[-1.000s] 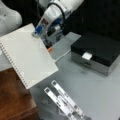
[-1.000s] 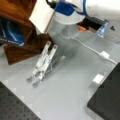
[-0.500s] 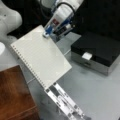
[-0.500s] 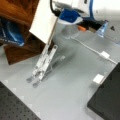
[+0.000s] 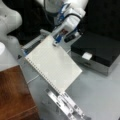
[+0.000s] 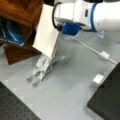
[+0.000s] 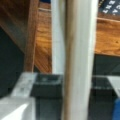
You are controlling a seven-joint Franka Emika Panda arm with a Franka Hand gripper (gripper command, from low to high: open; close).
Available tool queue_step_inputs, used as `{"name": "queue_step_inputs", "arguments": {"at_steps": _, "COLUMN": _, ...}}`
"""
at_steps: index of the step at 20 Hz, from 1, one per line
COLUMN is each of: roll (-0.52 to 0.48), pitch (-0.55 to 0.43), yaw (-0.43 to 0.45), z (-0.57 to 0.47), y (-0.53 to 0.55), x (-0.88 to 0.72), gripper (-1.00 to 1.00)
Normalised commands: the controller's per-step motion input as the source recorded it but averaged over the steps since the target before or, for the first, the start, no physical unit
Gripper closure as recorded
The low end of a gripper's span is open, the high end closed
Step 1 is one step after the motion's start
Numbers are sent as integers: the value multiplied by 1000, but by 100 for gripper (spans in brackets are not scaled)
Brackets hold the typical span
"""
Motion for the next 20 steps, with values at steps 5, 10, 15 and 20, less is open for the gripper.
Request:
{"name": "queue_step_inputs", "arguments": {"at_steps": 5, "roll": -314, "pitch": -86, "yaw": -139, "z": -389, "y": 57, "x": 53, "gripper": 100}}
{"name": "queue_step_inputs", "arguments": {"at_steps": 10, "roll": -363, "pitch": -96, "yaw": -109, "z": -400, "y": 31, "x": 123, "gripper": 100}}
{"name": "queue_step_inputs", "arguments": {"at_steps": 15, "roll": -299, "pitch": -123, "yaw": -12, "z": -282, "y": 12, "x": 124, "gripper": 100}}
{"name": "queue_step_inputs", "arguments": {"at_steps": 20, "roll": -233, "pitch": -109, "yaw": 41, "z": -102, "y": 20, "x": 70, "gripper": 100}}
